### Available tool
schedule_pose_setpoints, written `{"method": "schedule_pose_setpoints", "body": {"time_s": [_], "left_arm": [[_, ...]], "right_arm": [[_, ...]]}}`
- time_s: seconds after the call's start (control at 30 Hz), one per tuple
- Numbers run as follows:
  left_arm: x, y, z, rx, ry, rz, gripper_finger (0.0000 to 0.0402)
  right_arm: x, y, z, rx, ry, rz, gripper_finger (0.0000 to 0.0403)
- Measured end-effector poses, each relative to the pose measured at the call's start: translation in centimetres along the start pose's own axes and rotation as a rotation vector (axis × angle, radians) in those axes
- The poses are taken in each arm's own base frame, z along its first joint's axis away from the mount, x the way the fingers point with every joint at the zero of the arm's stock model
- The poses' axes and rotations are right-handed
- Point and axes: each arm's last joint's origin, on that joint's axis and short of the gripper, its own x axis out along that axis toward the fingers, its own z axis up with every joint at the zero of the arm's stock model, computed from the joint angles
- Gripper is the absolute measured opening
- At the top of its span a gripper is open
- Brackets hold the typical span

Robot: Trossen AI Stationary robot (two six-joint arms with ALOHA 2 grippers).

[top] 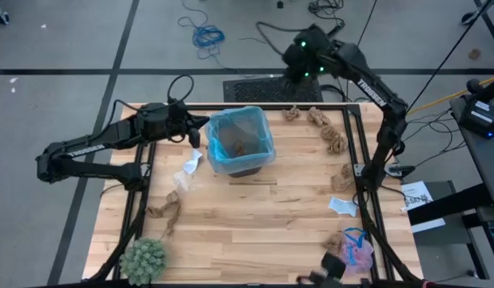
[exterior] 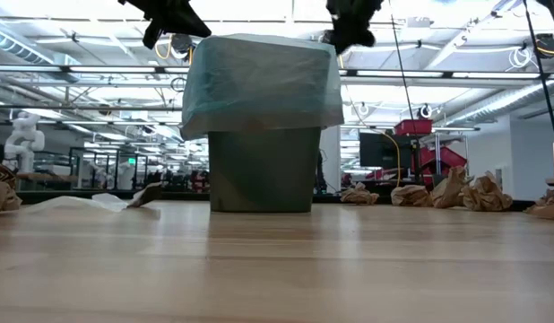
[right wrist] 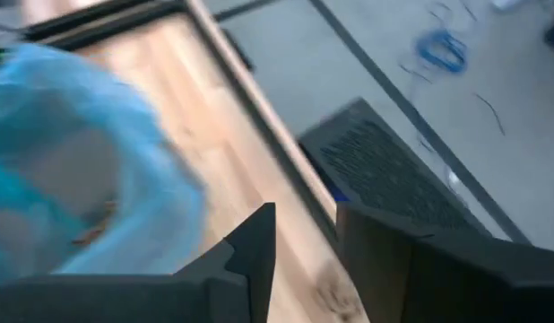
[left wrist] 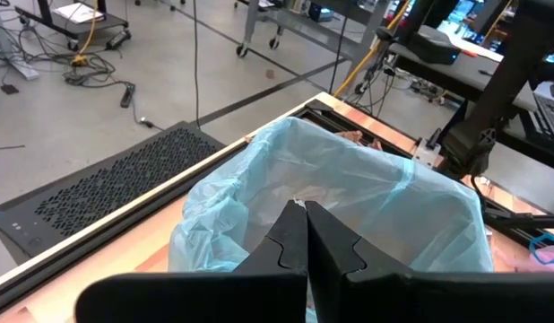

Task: Pick and place trash into bin
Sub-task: Put the brown paper into the brown trash bin

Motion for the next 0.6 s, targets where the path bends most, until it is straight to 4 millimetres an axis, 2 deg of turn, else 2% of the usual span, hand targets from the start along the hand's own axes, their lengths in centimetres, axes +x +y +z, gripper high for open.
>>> {"method": "schedule_pose_setpoints", "body": {"time_s": [0.1, 0.23, 0.43, 0.6], "left_arm": [[0.0, 0.0, 0.0, 0.0, 0.0, -0.001, 0.0], [0.0, 0.0, 0.0, -0.001, 0.001, -0.002, 0.0], [0.0, 0.0, 0.0, -0.009, 0.0, -0.002, 0.0], [0.0, 0.0, 0.0, -0.009, 0.001, -0.002, 0.0]], "right_arm": [[1.3, -2.0, -1.0, 0.057, 0.059, -0.03, 0.0098], [3.5, -3.6, -2.6, 0.094, 0.137, -0.038, 0.0081], [7.7, -4.5, -6.2, 0.114, 0.286, -0.026, 0.0075], [10.7, -4.4, -8.9, 0.119, 0.36, -0.013, 0.0102]]}}
